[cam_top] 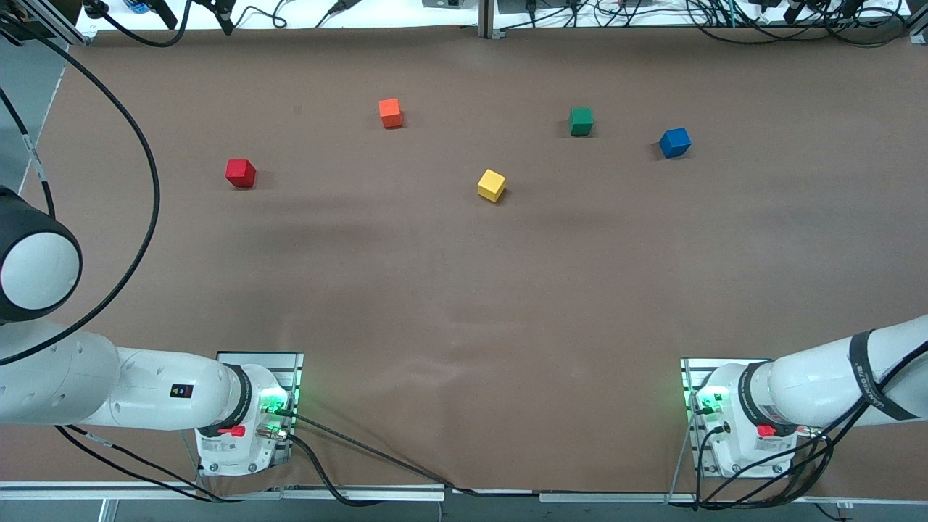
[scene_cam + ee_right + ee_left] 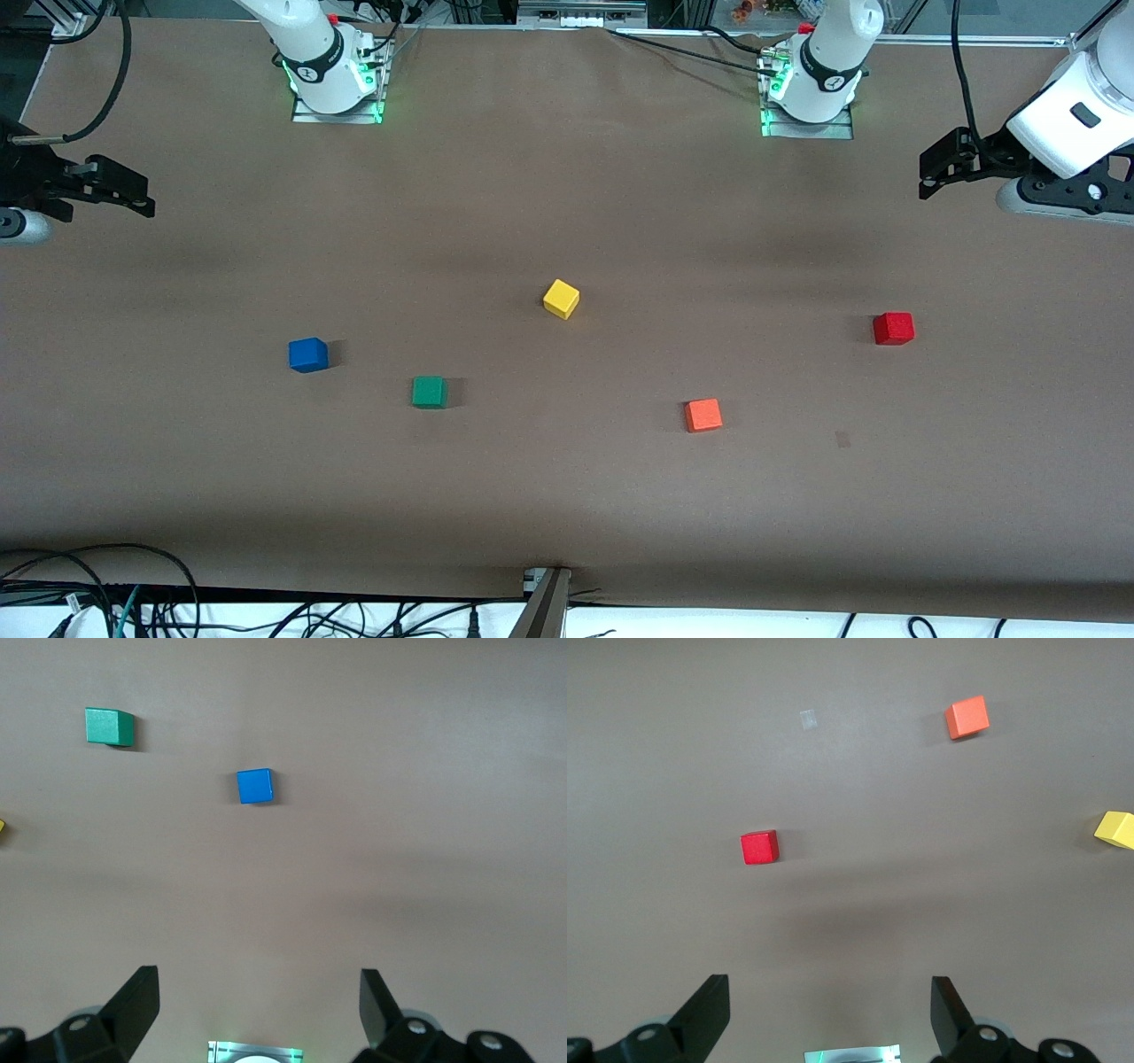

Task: Pass red block to right arm, stack on blue

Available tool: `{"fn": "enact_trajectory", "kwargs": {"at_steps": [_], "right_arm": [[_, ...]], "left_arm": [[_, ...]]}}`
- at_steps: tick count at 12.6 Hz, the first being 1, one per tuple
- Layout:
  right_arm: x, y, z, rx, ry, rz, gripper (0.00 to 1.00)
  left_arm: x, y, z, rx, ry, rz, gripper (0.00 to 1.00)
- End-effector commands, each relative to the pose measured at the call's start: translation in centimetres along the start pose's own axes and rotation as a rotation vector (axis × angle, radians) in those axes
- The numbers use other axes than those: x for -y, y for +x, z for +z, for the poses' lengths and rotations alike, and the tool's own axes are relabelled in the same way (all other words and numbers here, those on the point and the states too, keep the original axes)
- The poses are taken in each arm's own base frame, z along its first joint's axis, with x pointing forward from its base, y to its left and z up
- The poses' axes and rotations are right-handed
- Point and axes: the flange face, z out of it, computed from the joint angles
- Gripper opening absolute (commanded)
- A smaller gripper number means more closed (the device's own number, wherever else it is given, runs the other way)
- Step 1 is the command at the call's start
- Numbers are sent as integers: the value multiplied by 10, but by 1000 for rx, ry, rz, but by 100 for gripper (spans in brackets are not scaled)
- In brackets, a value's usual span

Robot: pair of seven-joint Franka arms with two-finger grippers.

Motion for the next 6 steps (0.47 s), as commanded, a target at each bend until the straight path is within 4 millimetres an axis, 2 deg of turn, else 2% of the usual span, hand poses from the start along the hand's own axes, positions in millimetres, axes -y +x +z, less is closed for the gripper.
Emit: {"fn": "enact_trajectory", "kwargs": {"at_steps": [1, 6], "right_arm": [[0, 2, -4, -6, 2, 1, 100], [-4, 3, -2, -3, 3, 7, 100]], "left_arm": [[0, 2, -7, -14, 24, 22, 100], [-4, 4, -4, -8, 24, 28, 100]]}}
